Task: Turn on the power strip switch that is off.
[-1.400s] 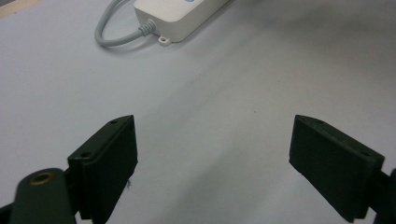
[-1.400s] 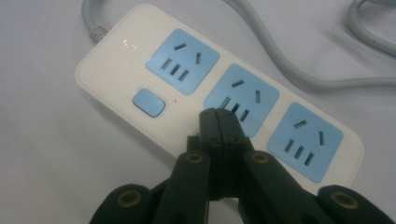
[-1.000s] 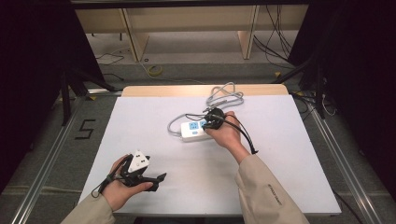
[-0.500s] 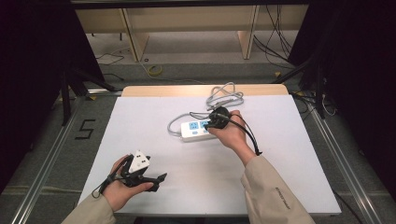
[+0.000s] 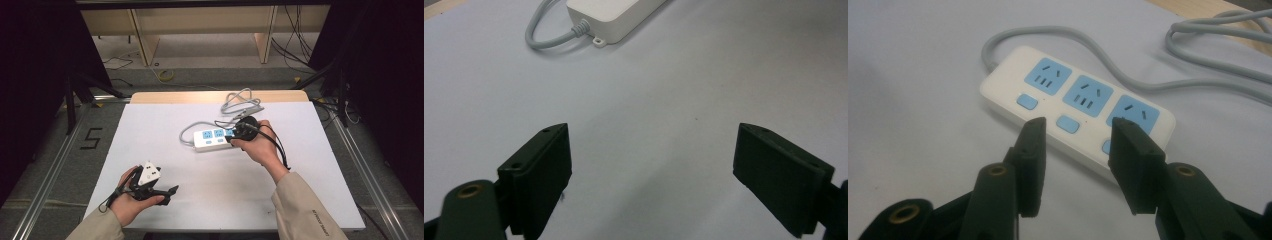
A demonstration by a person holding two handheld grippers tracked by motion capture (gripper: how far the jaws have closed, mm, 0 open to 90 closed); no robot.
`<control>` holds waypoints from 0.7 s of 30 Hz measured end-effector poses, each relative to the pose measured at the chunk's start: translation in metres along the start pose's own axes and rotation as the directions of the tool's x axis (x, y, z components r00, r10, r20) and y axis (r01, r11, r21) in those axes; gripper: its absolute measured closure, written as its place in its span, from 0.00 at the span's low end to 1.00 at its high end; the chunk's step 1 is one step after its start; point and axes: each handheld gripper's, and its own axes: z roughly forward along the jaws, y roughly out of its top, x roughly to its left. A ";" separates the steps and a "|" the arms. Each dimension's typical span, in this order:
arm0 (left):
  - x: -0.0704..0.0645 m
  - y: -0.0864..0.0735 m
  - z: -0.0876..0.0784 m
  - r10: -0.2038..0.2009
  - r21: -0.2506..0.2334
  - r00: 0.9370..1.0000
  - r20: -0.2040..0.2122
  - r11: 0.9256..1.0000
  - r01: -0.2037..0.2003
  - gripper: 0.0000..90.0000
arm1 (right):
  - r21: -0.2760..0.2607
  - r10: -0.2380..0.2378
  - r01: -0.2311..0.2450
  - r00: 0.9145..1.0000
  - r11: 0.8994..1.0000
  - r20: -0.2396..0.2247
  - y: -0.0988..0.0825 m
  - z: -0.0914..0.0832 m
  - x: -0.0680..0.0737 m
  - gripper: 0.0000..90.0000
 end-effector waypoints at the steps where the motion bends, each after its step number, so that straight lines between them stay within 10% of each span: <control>1: 0.000 0.000 0.000 0.000 0.000 1.000 -0.001 1.000 0.000 0.17 | -0.005 0.001 -0.001 1.000 1.000 -0.002 0.000 -0.002 0.000 0.65; 21: 0.001 0.000 0.001 -0.010 0.008 1.000 -0.002 1.000 0.010 0.17 | -0.039 0.016 -0.016 1.000 0.999 -0.010 -0.037 -0.033 -0.005 0.45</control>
